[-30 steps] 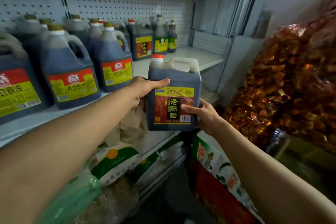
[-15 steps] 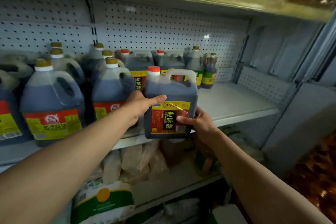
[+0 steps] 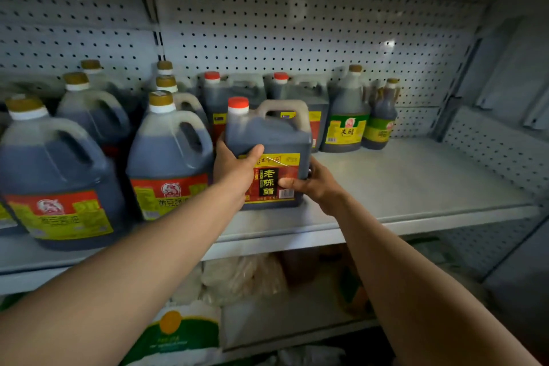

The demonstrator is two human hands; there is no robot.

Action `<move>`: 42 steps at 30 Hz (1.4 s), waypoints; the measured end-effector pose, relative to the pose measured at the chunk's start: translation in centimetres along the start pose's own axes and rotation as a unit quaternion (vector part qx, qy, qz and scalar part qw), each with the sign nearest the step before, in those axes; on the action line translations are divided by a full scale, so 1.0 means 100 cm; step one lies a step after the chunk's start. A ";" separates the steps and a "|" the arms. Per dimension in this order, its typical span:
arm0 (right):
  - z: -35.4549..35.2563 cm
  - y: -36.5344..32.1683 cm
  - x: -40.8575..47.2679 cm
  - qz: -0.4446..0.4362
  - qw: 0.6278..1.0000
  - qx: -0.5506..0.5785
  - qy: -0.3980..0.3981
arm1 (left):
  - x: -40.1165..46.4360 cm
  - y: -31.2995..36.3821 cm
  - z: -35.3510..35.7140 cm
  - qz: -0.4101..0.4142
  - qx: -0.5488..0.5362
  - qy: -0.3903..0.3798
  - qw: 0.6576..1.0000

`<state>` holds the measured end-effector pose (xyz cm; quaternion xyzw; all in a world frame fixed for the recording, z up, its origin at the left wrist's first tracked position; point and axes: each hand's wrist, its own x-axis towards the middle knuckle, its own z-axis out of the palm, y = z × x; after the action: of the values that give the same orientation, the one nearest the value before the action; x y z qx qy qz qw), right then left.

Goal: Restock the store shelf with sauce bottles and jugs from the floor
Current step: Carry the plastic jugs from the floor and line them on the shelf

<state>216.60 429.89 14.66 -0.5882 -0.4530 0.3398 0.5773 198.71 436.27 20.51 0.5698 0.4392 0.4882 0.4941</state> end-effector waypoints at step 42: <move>-0.012 -0.019 0.028 0.051 0.981 -0.175 0.060 | 0.005 0.026 0.044 -0.079 0.156 0.133 0.976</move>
<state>218.47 431.87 16.98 -0.7217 -0.4400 0.2482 0.4732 203.15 435.85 22.96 0.5338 0.6150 0.4445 0.3732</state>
